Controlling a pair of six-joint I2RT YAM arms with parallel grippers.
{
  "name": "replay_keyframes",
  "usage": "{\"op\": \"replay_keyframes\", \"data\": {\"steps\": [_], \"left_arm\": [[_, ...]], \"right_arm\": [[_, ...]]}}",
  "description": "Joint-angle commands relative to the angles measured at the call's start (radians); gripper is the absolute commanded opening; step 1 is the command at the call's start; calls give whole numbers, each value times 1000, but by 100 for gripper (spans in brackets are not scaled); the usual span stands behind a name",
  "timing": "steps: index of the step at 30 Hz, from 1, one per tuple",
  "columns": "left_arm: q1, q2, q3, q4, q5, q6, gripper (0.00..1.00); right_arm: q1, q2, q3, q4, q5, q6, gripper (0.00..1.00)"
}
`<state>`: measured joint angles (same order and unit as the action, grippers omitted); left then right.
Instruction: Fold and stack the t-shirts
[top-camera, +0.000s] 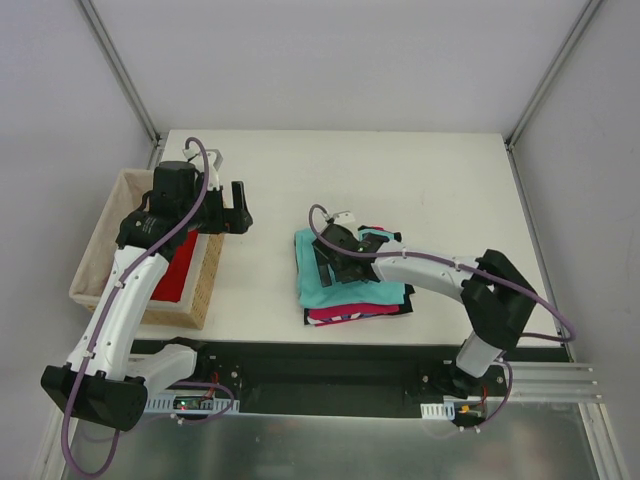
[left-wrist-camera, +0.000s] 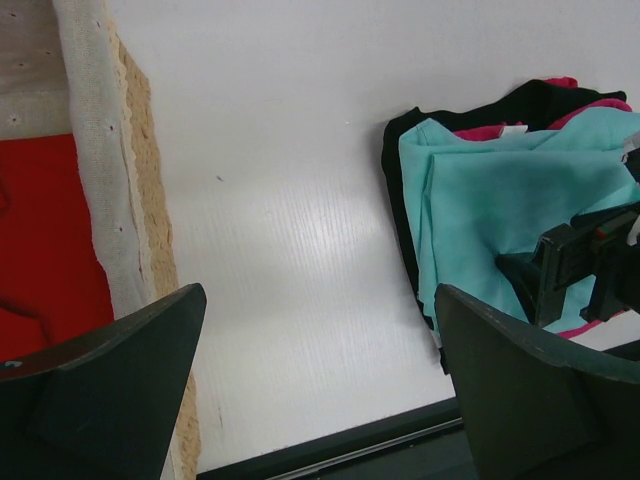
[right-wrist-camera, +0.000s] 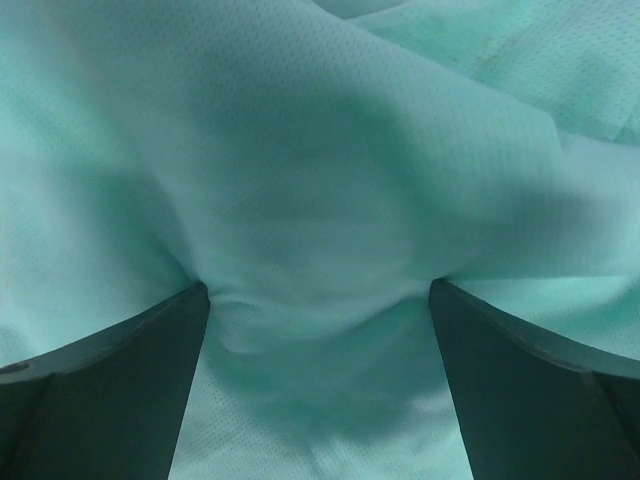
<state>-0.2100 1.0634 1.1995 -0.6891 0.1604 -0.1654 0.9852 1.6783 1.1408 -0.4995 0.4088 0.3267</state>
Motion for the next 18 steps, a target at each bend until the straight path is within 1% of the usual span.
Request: {"op": "replay_keyframes", "data": {"steps": [1,4,8,15,18], "left_arm": [[-9,1,2,20,7,3,99],[-12,0,0,20,-4,6,99],[-14,-8,-3,20,-21,10,99],[-14,-6,2,19,-42,18,99],[-14,-8,0,19,-51,18,99]], "right_arm": [[-11,69,-30,56,-87,55,96],[-31,110,-27,78,-129,67,97],[-92,188,-12,95,-200,75,96],[-183,267,28,93,-251,61,97],[-220,274,31,92,-271,51,97]]}}
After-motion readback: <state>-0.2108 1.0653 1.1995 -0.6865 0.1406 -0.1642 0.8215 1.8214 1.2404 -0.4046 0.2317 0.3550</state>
